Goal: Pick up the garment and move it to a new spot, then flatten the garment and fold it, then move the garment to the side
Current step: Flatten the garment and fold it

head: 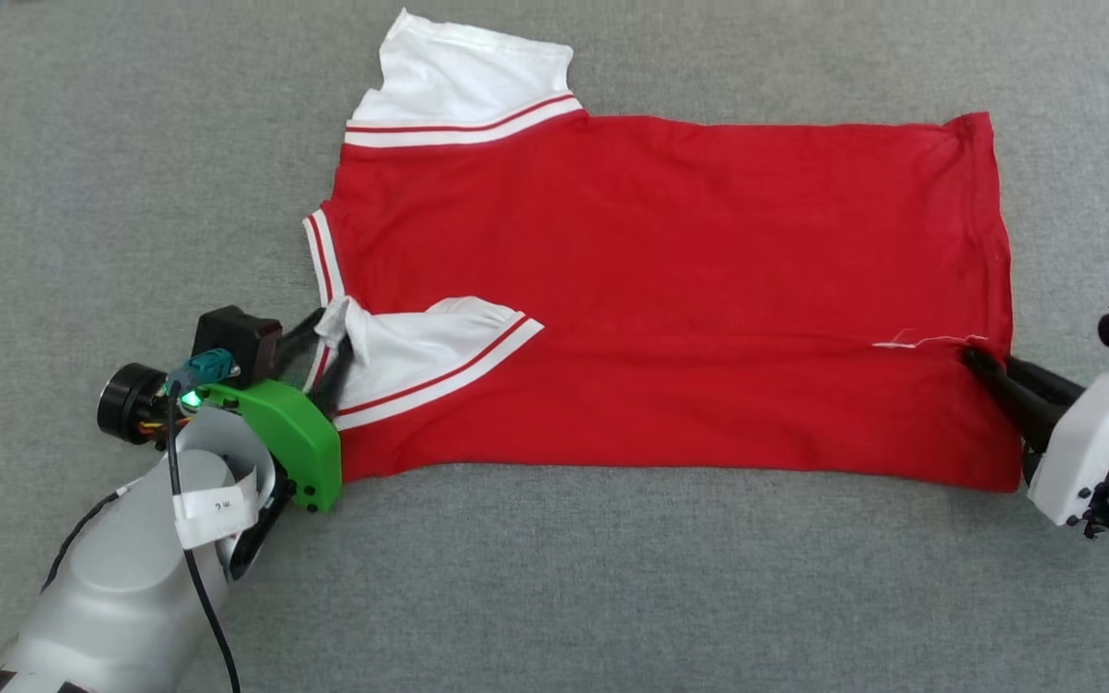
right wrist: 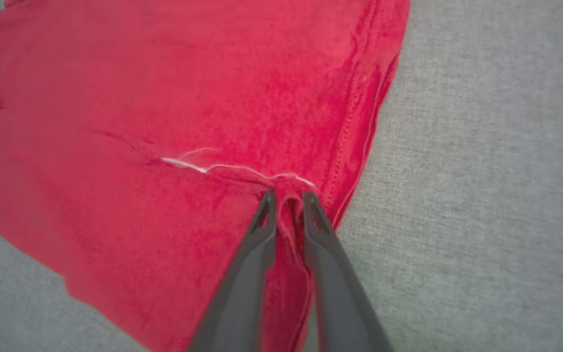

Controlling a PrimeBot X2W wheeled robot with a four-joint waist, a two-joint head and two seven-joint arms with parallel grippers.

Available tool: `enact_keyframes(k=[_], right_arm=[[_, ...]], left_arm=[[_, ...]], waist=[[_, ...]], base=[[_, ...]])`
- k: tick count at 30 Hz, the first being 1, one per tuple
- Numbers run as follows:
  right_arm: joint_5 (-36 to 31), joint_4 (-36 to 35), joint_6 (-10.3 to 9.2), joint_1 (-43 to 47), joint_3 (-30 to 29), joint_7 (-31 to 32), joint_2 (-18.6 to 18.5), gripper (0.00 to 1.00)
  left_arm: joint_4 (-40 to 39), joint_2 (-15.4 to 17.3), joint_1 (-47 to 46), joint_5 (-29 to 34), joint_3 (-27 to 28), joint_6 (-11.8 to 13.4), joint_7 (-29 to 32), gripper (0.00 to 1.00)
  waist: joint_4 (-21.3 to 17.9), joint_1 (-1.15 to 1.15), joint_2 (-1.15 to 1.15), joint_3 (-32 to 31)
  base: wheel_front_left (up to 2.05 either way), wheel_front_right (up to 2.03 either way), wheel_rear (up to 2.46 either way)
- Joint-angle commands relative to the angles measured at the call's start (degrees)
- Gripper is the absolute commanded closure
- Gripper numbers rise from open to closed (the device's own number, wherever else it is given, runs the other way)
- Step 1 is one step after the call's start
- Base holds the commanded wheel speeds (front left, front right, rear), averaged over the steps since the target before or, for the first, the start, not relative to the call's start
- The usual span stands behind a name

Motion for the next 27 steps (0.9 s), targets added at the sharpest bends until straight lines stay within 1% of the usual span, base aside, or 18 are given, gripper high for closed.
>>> enact_keyframes(k=[1,4,6,7,10,11,12,14,16,18,19,23,27], right_arm=[[-0.1,-0.1,-0.04,0.86,-0.55,-1.16,-0.12,0.0],[-0.17,-1.6,-0.04,2.31,-1.76,-2.74,-0.84,0.0],[-0.51,-2.88,-0.04,3.45,-2.65,-3.24,-1.5,0.0],[-0.73,-3.7,-0.04,4.3,-3.66,-3.64,-1.72,0.0],[-1.43,-5.06,-0.04,5.38,-4.97,-3.5,-1.82,0.0],[-1.65,-5.38,-0.04,5.63,-5.33,-3.2,-1.71,0.0],[-2.12,-5.87,-0.04,5.93,-5.79,-2.57,-1.5,0.0],[-2.44,-6.27,-0.04,6.13,-6.28,-1.9,-1.28,0.0],[-2.61,-6.79,-0.04,6.2,-6.74,-1.13,-1.03,0.0],[-2.73,-7.24,-0.04,6.31,-7.12,-0.37,-0.78,0.0],[-2.77,-7.52,-0.04,6.54,-7.44,0.5,-0.6,0.0],[-2.72,-8.28,-0.04,6.87,-7.88,2.15,-0.37,0.0],[-3.08,-8.88,-0.04,6.39,-8.21,2.99,0.17,0.0]], left_arm=[[0.66,0.34,-0.36,-0.19,-0.28,-0.41,-0.1,0.0],[-0.79,1.77,-2.38,-0.52,0.59,-0.65,-0.23,0.0],[-2.62,3.04,-4.12,-1.6,0.74,-0.84,2.8,0.0],[-4.84,4.32,-5.81,-2.43,0.63,-0.95,6.35,0.0],[-8.38,6.25,-8.31,-5.28,0.05,-1.11,15.49,0.0],[-9.58,6.85,-9.11,-6.57,-0.32,-1.16,19.35,0.0],[-11.56,7.55,-10.02,-9.93,-1.1,-1.22,27.26,0.0],[-13.37,8.22,-10.48,-13.3,-2.35,-1.25,35.43,0.0],[-14.97,8.75,-10.44,-16.85,-3.3,-1.27,42.41,0.0],[-16.08,9.41,-10.34,-19.15,-4.19,-1.28,47.65,0.0],[-16.55,9.96,-9.96,-20.51,-5.06,-1.28,51.46,0.0],[-16.2,10.62,-8.45,-22.04,-6.72,-0.59,56.59,0.0],[-14.54,10.47,-6.31,-23.3,-7.28,0.11,57.75,0.0]], waist=[[0.78,0.0,0.0,-1.7],[1.54,0.0,0.0,-3.17],[2.03,0.0,0.0,-4.16],[2.34,0.0,0.0,-4.81],[2.61,0.0,0.0,-5.52],[2.6,0.0,0.0,-5.64],[2.61,0.0,0.0,-5.87],[2.57,0.0,0.0,-6.03],[2.38,0.0,0.0,-6.08],[2.1,0.0,0.0,-6.08],[1.82,0.0,0.0,-5.99],[1.23,0.0,0.0,-5.33],[0.34,0.0,0.0,-4.26]], base=[[0.0,0.0,0.0],[0.0,0.0,0.0],[0.0,0.0,0.0],[0.0,0.0,0.0],[0.0,0.0,0.0],[0.0,0.0,0.0],[0.0,0.0,0.0],[0.0,0.0,0.0],[0.0,0.0,0.0],[0.0,0.0,0.0],[0.0,0.0,0.0],[0.0,0.0,0.0],[0.0,0.0,0.0]])
